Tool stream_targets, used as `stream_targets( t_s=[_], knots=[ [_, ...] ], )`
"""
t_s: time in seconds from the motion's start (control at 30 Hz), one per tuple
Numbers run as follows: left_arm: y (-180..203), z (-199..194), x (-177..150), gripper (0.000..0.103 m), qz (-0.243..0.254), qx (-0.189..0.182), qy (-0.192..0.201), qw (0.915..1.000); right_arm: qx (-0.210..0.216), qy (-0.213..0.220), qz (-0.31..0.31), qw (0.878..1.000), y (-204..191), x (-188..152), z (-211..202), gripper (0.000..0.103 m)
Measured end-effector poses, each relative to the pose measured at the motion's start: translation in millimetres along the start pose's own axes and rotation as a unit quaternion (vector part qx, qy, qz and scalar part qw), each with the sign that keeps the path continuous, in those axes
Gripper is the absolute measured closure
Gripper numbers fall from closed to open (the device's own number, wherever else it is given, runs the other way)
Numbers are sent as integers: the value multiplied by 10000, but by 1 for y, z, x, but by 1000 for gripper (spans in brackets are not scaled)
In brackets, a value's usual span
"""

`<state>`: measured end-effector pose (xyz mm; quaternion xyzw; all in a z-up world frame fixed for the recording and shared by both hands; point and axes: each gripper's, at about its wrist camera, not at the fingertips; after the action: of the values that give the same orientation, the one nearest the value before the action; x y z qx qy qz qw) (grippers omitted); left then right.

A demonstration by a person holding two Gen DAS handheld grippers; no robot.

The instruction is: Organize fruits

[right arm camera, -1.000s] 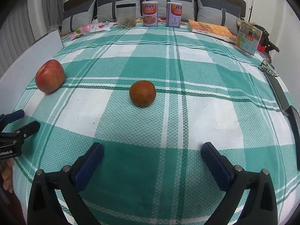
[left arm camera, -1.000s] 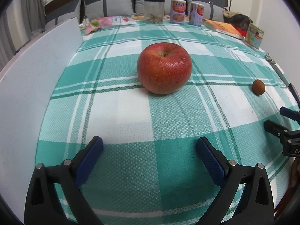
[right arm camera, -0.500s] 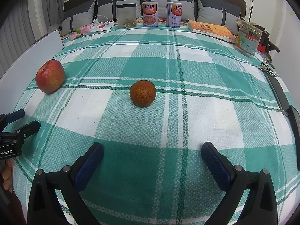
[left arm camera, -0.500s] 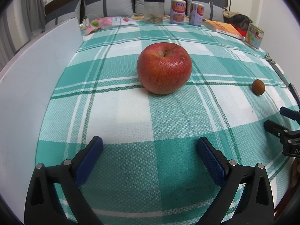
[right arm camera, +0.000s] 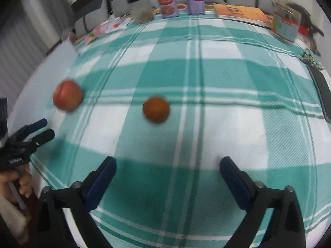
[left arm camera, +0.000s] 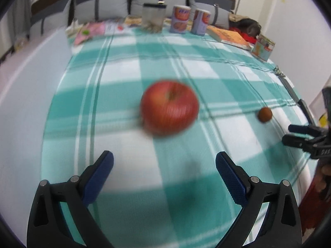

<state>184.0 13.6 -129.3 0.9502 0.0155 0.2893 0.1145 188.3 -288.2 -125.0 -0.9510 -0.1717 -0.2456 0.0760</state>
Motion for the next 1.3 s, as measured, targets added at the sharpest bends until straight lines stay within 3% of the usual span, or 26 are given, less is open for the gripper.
stream_targets(
  t_s=[0.17, 0.2, 0.37, 0.43, 0.5, 0.53, 0.6, 0.93, 1.13, 1.23, 1.3],
  knots=[
    [17, 32, 24, 4, 219, 471, -161, 9985, 6, -23, -350, 9994, -6, 28, 3, 26],
    [17, 35, 25, 4, 186, 478, -157, 9986, 17, -73, -414, 9991, -9, 31, 8, 33],
    [17, 38, 29, 5, 41, 393, -79, 9992, -30, -92, -420, 9991, -10, 41, 29, 44],
    [18, 36, 29, 5, -1, 364, -12, 9993, 31, 6, -407, 9992, -12, 46, 32, 54],
    [19, 36, 31, 6, 0, 345, 72, 9994, 34, 53, -458, 9989, -17, 48, 33, 71],
    [19, 36, 31, 7, 8, 343, 94, 9994, 12, 43, -505, 9987, -18, 50, 35, 72],
    [19, 39, 32, 31, 0, 378, 38, 9993, 28, -37, -559, 9984, -20, 51, 38, 73],
    [7, 16, 28, 32, -435, 23, -177, 9989, 273, -15, -328, 9991, -17, 52, 9, 73],
    [-21, -78, 30, 32, -1239, -837, -136, 9887, 687, 28, -344, 9970, -44, 68, -9, 73],
    [-48, -133, 40, 32, -1398, -947, 121, 9856, 1063, 174, -681, 9919, -89, 93, -23, 73],
    [-78, -165, 49, 32, -1495, -833, 319, 9847, 1353, 283, -988, 9855, -129, 114, -31, 73]
  ],
)
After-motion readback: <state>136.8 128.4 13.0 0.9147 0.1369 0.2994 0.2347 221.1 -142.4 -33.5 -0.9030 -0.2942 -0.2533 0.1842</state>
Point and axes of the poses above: each gripper's, at about its wrist camera, not at the fingertips, and z roughly the way its jaws point, y to its right, x to its top, and after that the axes turned 13 degrees about -z, right-handed
